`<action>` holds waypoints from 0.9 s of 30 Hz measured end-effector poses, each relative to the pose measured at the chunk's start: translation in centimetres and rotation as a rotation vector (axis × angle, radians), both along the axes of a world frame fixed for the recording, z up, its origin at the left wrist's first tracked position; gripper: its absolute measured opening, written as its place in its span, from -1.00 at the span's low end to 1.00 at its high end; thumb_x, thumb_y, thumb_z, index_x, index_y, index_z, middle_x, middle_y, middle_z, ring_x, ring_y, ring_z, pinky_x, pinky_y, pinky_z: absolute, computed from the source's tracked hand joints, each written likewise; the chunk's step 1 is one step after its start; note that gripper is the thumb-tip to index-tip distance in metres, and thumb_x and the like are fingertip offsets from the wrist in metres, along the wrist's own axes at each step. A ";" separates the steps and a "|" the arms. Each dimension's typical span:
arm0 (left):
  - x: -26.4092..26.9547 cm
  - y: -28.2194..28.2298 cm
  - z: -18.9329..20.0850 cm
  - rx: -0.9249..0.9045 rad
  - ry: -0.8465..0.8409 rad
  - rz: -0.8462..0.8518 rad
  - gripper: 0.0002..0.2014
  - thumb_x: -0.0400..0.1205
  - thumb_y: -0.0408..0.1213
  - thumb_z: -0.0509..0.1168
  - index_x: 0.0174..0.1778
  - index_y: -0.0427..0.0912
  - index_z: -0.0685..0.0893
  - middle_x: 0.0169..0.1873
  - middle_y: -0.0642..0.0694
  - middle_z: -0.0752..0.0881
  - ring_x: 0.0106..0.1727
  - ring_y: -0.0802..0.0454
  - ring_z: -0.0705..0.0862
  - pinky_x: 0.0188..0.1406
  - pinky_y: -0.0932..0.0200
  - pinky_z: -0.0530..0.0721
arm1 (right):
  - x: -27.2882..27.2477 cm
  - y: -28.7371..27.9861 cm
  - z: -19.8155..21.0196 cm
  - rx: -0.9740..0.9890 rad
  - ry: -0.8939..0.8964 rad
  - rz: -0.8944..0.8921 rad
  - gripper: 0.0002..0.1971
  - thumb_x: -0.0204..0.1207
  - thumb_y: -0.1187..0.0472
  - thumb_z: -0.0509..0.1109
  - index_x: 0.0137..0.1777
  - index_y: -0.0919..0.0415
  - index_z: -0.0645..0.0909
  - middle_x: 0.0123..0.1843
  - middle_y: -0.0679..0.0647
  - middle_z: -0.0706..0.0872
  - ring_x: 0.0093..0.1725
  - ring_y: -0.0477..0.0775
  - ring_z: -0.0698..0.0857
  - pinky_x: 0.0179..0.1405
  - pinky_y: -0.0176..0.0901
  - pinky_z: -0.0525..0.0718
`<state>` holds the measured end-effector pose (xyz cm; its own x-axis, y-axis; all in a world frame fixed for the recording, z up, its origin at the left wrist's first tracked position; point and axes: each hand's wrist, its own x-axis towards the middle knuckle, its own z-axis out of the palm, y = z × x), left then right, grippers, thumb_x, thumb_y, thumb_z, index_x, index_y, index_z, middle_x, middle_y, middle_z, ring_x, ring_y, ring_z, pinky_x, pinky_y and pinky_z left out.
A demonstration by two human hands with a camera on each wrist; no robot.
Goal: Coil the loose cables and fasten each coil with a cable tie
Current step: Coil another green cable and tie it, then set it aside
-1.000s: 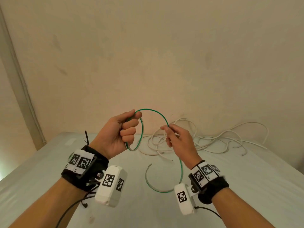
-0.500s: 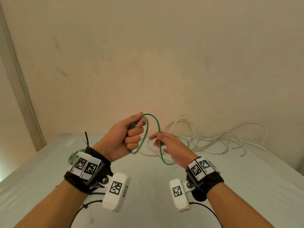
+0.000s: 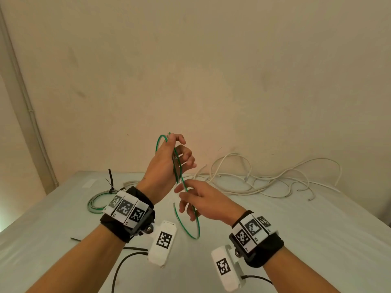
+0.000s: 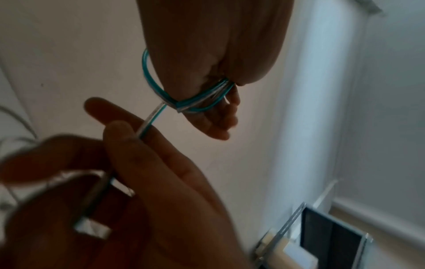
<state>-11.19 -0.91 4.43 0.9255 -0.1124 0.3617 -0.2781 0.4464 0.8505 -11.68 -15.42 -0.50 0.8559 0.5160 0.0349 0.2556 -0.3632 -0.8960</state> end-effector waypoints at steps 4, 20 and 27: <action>0.1 0.3 -1.2 0.380 -0.123 0.118 -0.56 0.87 0.09 -0.02 0.14 -0.26 0.47 -0.10 -0.40 0.76 0.10 -0.22 0.85 0.32 0.01 0.72 | 0.0 -0.5 0.8 -0.179 -0.149 -0.022 -0.72 0.72 0.14 0.38 0.39 0.14 0.65 -0.10 0.03 0.76 -0.38 -0.03 0.66 -0.30 -0.14 0.70; 0.1 2.6 -2.9 0.833 0.207 -0.141 -0.47 0.83 0.22 -0.02 -0.04 -0.15 0.61 -0.54 -0.08 0.26 -0.52 -0.01 0.16 -0.54 0.21 0.20 | 1.9 -6.9 5.1 0.184 -0.310 -0.214 -0.93 0.56 0.36 0.56 -0.04 0.20 0.81 -0.16 0.03 0.79 -0.20 -0.11 0.65 -0.13 -0.32 0.59; -1.1 2.0 -2.0 0.301 0.437 -0.400 -0.47 0.66 0.32 0.17 -0.37 -0.01 0.22 -0.58 0.09 0.04 -0.61 0.13 -0.05 -0.68 0.25 -0.10 | 2.8 -5.3 2.0 0.438 -0.127 -0.169 -0.79 0.61 0.34 0.42 0.08 0.09 0.84 -0.30 -0.06 0.55 -0.34 -0.12 0.46 -0.26 -0.18 0.38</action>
